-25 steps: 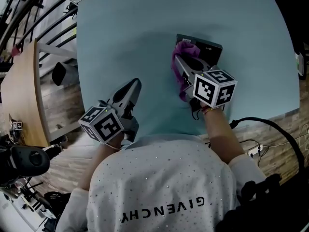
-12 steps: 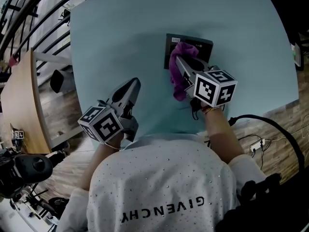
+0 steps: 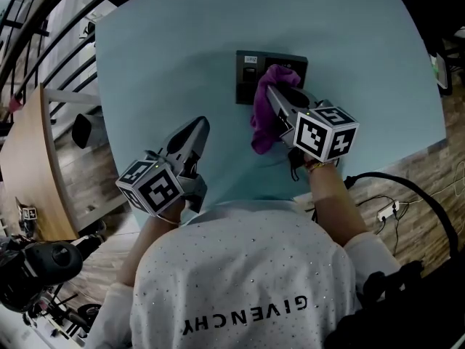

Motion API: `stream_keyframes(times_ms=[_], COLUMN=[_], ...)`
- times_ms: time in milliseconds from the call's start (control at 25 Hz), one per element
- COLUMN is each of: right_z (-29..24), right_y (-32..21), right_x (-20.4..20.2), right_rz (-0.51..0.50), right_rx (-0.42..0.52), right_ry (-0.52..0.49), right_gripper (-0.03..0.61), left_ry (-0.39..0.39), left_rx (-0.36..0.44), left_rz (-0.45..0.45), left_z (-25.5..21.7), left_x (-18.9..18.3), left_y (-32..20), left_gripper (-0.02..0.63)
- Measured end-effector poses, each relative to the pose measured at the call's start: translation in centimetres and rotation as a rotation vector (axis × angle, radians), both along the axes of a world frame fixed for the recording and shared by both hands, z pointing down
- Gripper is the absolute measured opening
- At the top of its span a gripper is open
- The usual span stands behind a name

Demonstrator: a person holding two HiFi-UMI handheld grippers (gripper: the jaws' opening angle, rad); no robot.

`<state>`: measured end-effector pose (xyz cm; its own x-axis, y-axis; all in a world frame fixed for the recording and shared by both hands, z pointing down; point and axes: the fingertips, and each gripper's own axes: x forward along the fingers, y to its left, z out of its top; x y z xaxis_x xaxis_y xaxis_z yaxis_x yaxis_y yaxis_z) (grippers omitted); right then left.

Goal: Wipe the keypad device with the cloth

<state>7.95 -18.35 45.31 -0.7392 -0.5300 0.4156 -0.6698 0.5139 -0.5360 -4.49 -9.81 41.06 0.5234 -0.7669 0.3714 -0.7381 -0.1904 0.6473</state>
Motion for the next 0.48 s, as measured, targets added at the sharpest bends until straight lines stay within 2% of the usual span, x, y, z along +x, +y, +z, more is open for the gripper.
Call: stream_keyframes(times_ms=[480], right_z=[0.1], right_y=[0.1], right_x=[3.4], right_rz=[0.065], right_rx=[-0.003], right_ry=[0.021], right_gripper=[0.026], left_ry=[0.026], left_rx=[0.01], left_rz=[0.052], left_z=[0.4], left_x=[2.3], left_y=[-0.9], left_gripper=[0.008])
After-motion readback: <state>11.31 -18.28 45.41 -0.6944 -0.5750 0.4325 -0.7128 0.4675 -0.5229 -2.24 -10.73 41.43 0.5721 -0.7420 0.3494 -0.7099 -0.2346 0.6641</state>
